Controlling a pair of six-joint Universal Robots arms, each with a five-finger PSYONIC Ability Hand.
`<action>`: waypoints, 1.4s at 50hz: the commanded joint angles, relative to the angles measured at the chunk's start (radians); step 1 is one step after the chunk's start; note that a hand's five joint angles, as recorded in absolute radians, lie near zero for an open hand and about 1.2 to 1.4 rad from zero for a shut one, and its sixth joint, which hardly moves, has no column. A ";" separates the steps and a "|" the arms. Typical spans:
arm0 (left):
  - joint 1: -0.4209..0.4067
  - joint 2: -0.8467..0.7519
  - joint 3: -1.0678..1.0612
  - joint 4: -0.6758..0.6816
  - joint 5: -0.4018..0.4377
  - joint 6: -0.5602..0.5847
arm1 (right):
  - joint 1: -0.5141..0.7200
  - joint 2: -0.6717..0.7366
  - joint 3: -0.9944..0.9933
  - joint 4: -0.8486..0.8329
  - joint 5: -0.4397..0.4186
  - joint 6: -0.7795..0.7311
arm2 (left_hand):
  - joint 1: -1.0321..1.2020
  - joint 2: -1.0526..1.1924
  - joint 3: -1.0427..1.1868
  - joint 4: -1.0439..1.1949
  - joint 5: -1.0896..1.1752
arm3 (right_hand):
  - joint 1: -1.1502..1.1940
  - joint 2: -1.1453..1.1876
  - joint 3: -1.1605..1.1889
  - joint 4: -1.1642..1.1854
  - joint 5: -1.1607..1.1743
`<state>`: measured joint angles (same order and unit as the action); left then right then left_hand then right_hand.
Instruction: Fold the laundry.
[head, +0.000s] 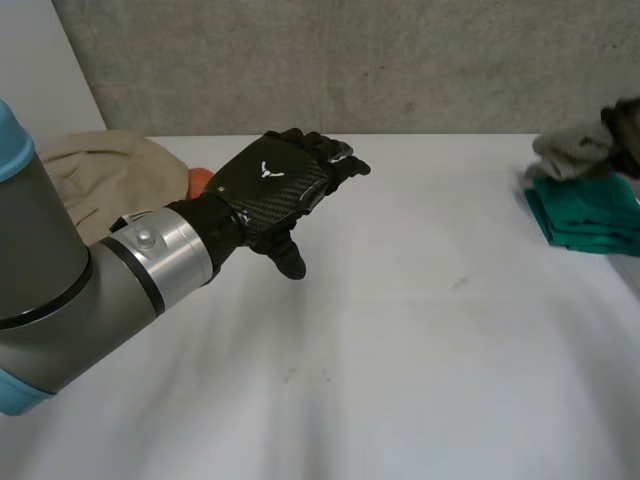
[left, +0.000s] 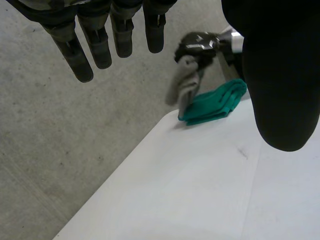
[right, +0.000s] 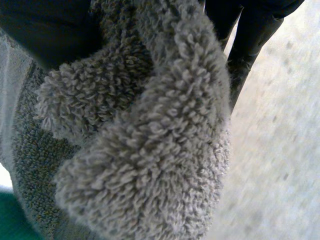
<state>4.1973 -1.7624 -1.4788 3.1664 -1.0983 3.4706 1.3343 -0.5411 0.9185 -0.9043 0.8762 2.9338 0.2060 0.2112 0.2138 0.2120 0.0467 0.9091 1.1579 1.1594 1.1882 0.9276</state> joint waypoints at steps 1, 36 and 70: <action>0.000 -0.005 -0.001 0.004 -0.002 0.001 | -0.070 0.015 0.164 -0.042 -0.109 0.001 | -0.004 -0.009 -0.012 -0.010 -0.020 | 0.487 0.238 0.237 0.208 0.294; -0.011 0.003 -0.001 0.003 0.000 -0.004 | -0.190 -0.293 0.287 0.777 0.081 -0.505 | -0.010 -0.015 -0.018 -0.016 -0.025 | -0.735 -0.983 -0.985 -1.014 -0.928; -0.010 -0.002 -0.006 -0.003 0.000 -0.004 | -0.017 -0.008 -0.143 0.844 0.356 -0.208 | -0.007 -0.012 -0.015 -0.013 -0.022 | -0.735 -0.983 -0.985 -1.014 -0.928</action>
<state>4.1880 -1.7636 -1.4850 3.1666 -1.0983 3.4668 1.3164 -0.5085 0.7258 -0.0971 1.2254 2.7328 0.2060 0.2112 0.2138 0.2120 0.0467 0.1977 0.2168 0.2071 0.2304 0.0670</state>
